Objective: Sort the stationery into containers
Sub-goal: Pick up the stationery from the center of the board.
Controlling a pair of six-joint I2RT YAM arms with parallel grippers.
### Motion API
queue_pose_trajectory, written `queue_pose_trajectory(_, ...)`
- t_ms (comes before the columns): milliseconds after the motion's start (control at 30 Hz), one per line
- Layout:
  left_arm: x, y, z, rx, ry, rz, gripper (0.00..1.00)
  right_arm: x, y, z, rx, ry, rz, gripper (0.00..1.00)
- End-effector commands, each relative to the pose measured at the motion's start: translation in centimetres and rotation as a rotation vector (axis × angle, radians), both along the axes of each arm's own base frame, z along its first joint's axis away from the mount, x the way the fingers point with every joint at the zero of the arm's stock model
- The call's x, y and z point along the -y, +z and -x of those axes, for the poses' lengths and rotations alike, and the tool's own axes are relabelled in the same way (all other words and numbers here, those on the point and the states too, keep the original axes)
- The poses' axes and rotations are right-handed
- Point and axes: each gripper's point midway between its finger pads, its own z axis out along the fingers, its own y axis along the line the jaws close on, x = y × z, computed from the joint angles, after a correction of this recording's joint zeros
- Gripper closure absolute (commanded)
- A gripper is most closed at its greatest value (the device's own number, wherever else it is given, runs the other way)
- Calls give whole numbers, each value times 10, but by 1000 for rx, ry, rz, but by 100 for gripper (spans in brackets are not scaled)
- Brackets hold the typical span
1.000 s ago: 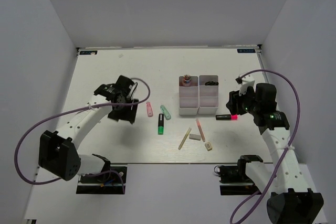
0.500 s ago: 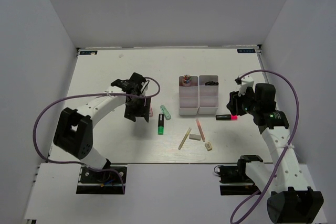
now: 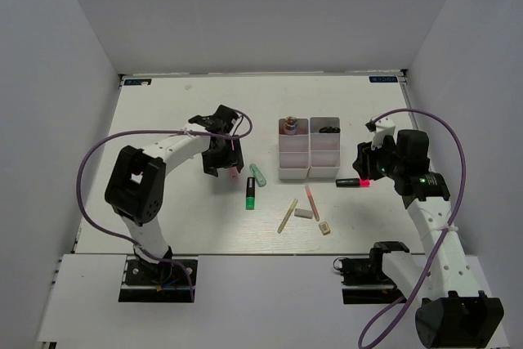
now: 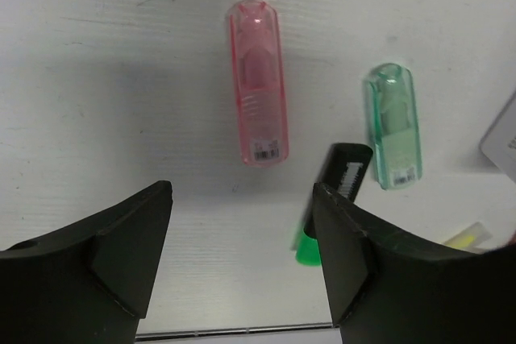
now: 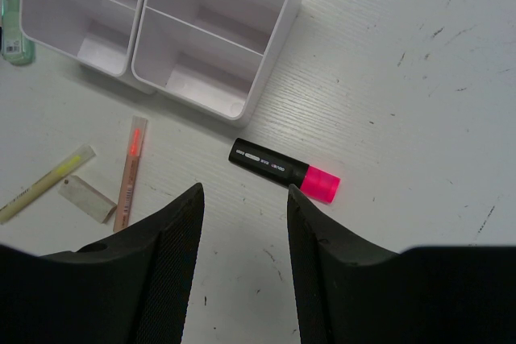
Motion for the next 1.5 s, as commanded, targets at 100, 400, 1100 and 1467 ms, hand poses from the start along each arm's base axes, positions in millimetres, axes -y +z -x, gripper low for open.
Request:
queue_pose_trajectory(100,4,3,-27,84,74,-28,19,-3,-2,1,2,23,-2,51)
queue_pose_trajectory(400,14,-12,-40,83,74,-77,23,-4,-4,1,-3,32,-4,51)
queue_pose_trajectory(1100,-2,-46,-14,-19,43,-228,46,-2,-1,2,9,26,3,51)
queue_pose_trajectory(1467,1,-53,1,-62,53,-164,89,-3,-3,2,3,27,-2,51)
